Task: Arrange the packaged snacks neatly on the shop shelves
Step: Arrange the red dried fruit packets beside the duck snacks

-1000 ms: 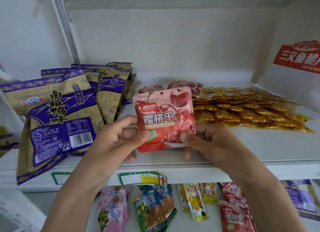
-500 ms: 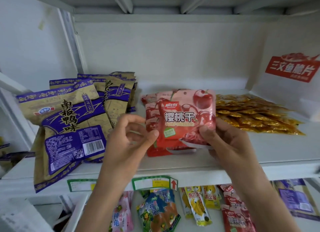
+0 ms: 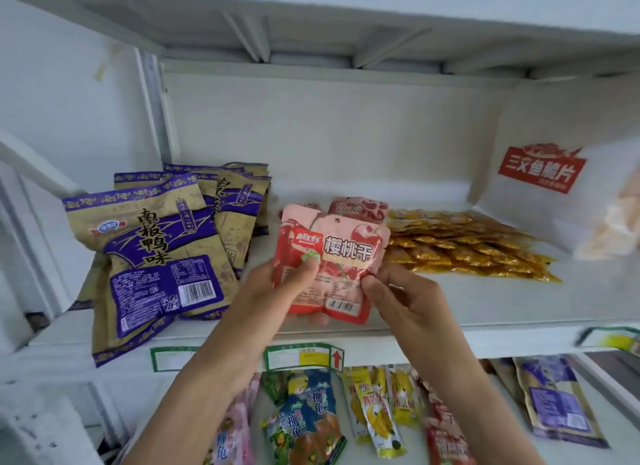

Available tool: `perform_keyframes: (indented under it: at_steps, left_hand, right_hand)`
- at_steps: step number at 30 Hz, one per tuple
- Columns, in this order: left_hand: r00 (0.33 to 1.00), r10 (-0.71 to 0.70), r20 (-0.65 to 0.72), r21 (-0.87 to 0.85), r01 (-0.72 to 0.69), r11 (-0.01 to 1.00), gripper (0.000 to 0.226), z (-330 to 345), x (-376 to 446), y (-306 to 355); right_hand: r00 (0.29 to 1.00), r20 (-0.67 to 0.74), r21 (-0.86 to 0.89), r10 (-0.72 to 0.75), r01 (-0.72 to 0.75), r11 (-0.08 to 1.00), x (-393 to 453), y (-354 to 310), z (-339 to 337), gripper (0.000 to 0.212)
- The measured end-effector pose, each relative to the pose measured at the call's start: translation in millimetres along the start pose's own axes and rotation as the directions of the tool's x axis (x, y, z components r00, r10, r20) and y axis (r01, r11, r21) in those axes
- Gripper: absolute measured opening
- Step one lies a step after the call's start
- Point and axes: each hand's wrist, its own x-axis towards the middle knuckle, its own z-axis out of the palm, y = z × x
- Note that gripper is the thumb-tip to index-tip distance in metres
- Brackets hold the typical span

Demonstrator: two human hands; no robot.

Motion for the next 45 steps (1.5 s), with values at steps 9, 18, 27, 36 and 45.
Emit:
perform_keyframes:
  at_steps: [9,18,27,36,45]
  left_hand:
    - [0.998,0.06,0.035,0.202,-0.066,0.977,0.04,-12.1,18.5,-11.6]
    - [0.996,0.078,-0.038,0.244,-0.066,0.967,0.029,-7.1,20.6,-19.6]
    - [0.997,0.066,-0.041,0.273,-0.052,0.961,0.023,-5.6,24.6,-22.0]
    - [0.986,0.101,-0.13,0.339,-0.051,0.939,0.035,-2.6,29.5,-27.3]
    - [0.991,0.087,-0.097,-0.133,-0.1,0.986,0.046,54.1,11.8,-5.2]
  right_hand:
    - [0.993,0.114,-0.137,-0.013,0.028,0.99,31.0,42.3,-35.2,0.021]
    - [0.982,0.188,-0.007,-0.03,0.032,0.999,36.9,53.1,-36.4,0.023]
    - [0.982,0.187,0.008,-0.01,0.008,1.0,40.2,55.4,-35.9,0.022]
    - [0.98,0.191,0.134,0.057,-0.083,0.987,36.8,48.7,-41.9,0.021]
    - [0.949,0.223,0.259,-0.221,0.161,0.952,26.3,15.0,-37.2,0.036]
